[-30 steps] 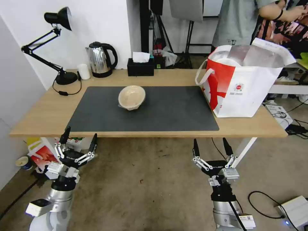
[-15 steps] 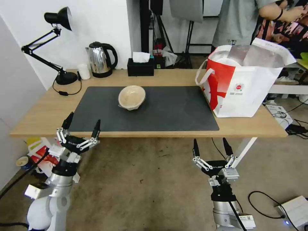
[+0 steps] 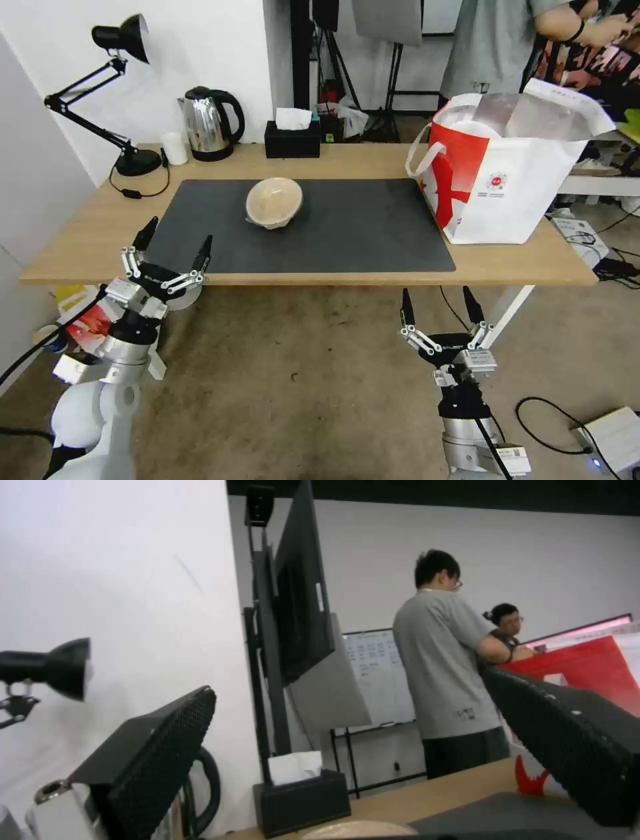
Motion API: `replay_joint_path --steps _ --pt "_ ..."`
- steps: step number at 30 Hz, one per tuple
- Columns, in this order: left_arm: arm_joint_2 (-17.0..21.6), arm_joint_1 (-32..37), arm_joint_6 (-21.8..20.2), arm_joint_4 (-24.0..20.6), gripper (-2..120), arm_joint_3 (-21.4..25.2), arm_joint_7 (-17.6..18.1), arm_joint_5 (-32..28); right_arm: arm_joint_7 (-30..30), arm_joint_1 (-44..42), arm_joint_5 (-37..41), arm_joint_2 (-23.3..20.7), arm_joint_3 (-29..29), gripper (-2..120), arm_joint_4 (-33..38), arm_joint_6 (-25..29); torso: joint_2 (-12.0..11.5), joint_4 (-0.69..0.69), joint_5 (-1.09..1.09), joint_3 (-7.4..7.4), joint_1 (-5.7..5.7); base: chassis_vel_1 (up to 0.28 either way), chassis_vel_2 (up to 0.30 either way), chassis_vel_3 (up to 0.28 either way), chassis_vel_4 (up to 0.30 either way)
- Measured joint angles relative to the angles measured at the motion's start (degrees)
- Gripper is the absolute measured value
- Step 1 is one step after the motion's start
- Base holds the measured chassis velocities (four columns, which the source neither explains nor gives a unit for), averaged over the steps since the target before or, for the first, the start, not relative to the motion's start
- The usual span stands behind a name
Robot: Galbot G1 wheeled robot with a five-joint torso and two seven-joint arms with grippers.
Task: Pick up the trash from the table and place it into the takeout bag.
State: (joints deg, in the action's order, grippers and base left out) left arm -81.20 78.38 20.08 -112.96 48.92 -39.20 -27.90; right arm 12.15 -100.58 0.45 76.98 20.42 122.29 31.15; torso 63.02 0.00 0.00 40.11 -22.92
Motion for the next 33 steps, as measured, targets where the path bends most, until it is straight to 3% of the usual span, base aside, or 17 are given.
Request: replay_joint_path --steps 21,33 --pt "6.63 -5.54 -2.92 2.7 100 -3.86 1.57 -3.97 0.0 0.0 0.0 0.0 0.0 100 0.0 0.0 0.0 0.0 0.0 0.0 0.0 0.0 0.0 0.0 0.0" --pt "10.58 -10.35 -3.9 7.34 100 -6.83 1.59 -6.86 0.0 0.0 0.0 0.0 0.0 100 0.0 0.0 0.0 0.0 0.0 0.0 0.0 0.0 0.0 0.0 0.0"
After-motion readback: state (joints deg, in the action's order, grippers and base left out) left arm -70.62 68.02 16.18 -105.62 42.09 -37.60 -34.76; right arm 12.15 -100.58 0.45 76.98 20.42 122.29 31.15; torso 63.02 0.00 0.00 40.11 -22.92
